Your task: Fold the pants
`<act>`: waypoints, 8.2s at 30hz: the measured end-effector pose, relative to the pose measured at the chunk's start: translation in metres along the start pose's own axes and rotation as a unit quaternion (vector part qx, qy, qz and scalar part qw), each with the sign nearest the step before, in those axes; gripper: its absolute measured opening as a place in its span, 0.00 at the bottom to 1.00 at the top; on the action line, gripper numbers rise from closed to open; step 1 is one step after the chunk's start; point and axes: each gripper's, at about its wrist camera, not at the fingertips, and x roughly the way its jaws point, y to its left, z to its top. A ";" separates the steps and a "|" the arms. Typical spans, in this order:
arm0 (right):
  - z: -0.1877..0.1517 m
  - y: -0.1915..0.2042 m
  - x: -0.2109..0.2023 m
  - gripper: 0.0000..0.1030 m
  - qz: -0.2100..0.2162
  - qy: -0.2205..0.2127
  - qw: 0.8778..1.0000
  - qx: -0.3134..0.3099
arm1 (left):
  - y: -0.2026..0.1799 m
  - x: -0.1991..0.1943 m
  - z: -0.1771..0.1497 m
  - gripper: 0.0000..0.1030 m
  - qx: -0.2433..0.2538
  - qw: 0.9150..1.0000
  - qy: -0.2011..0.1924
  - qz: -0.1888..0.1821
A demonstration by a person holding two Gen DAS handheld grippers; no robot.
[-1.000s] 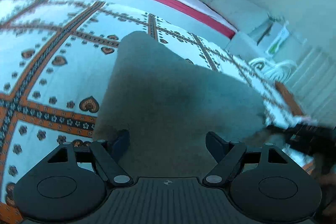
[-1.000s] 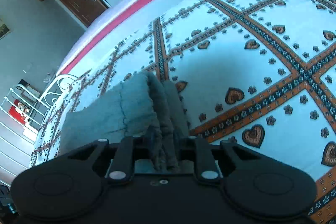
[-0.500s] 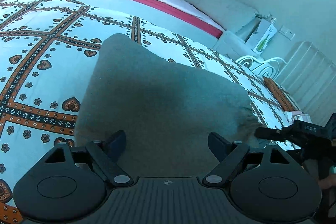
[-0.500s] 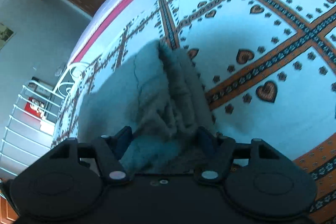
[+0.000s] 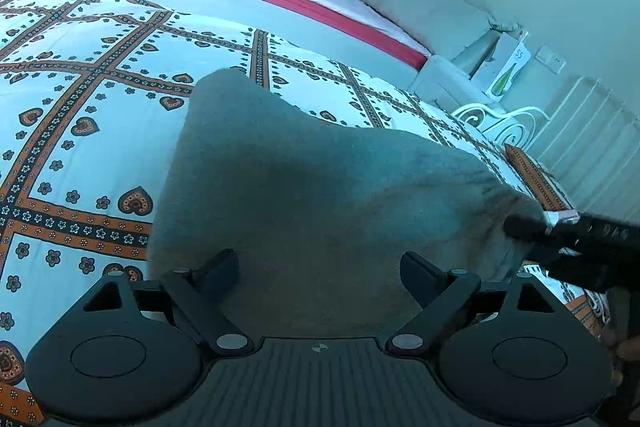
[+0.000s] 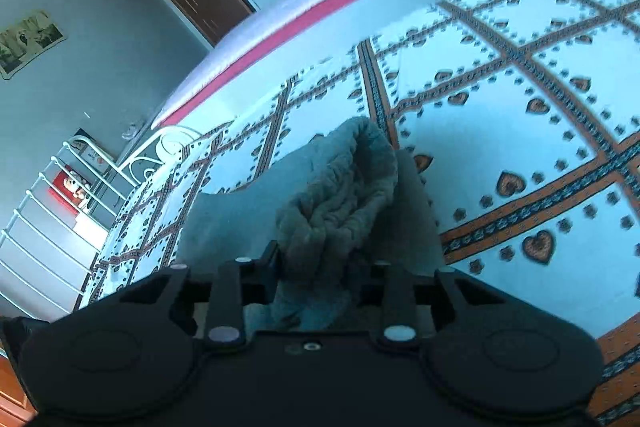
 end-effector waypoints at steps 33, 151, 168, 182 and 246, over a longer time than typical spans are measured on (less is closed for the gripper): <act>0.031 0.070 0.049 0.40 -0.087 -0.005 0.969 -0.232 | -0.032 0.017 0.063 0.86 0.151 0.983 0.037 0.097; 0.131 -0.026 0.096 0.50 0.015 -0.026 0.998 -0.059 | 0.015 0.099 0.143 0.82 -0.018 0.997 -0.042 0.063; 0.098 0.007 0.114 0.18 -0.025 -0.011 0.993 -0.114 | -0.012 0.083 0.106 0.89 0.060 0.993 -0.001 0.098; 0.068 0.037 0.000 0.81 0.021 -0.061 0.995 -0.081 | -0.043 -0.022 0.065 1.00 0.059 0.979 -0.011 0.197; -0.015 0.130 -0.193 0.94 -0.056 -0.186 0.955 -0.224 | -0.171 -0.203 0.023 1.00 0.127 0.958 -0.121 0.228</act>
